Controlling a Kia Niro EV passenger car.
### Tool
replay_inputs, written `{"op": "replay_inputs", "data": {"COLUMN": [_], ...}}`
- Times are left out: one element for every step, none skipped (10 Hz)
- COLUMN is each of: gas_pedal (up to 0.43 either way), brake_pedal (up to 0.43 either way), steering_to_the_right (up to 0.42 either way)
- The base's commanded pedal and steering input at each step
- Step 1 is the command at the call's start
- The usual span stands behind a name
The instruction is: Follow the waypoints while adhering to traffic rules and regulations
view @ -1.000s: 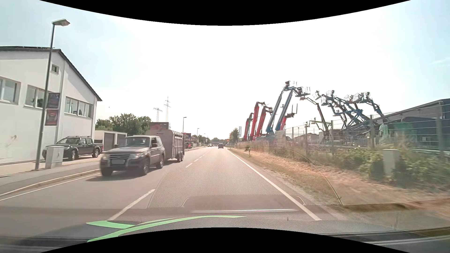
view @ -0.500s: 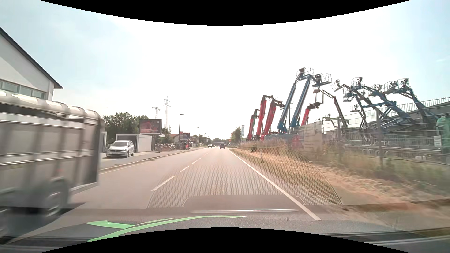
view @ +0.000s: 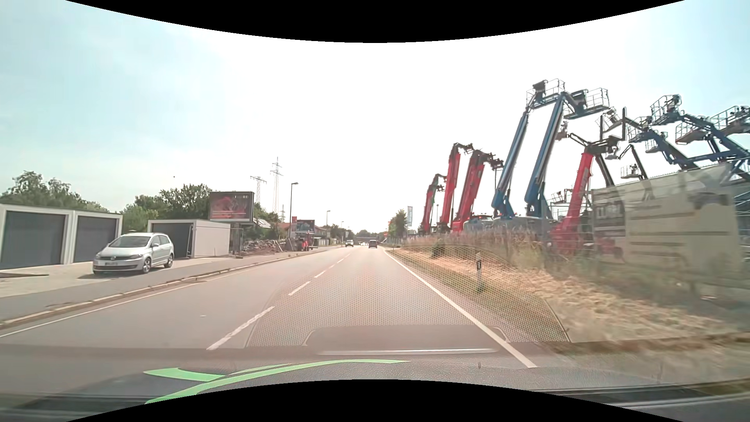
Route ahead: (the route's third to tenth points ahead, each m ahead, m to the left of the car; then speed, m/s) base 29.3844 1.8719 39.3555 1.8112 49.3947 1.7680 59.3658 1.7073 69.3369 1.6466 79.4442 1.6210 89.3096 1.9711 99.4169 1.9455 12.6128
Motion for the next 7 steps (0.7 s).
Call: {"op": "replay_inputs", "data": {"gas_pedal": [0.11,0.11,0.11,0.11,0.11,0.11,0.11], "brake_pedal": [0.0,0.0,0.0,0.0,0.0,0.0,0.0], "steering_to_the_right": [-0.002,0.0,0.0,0.0,0.0,0.0,0.0]}}
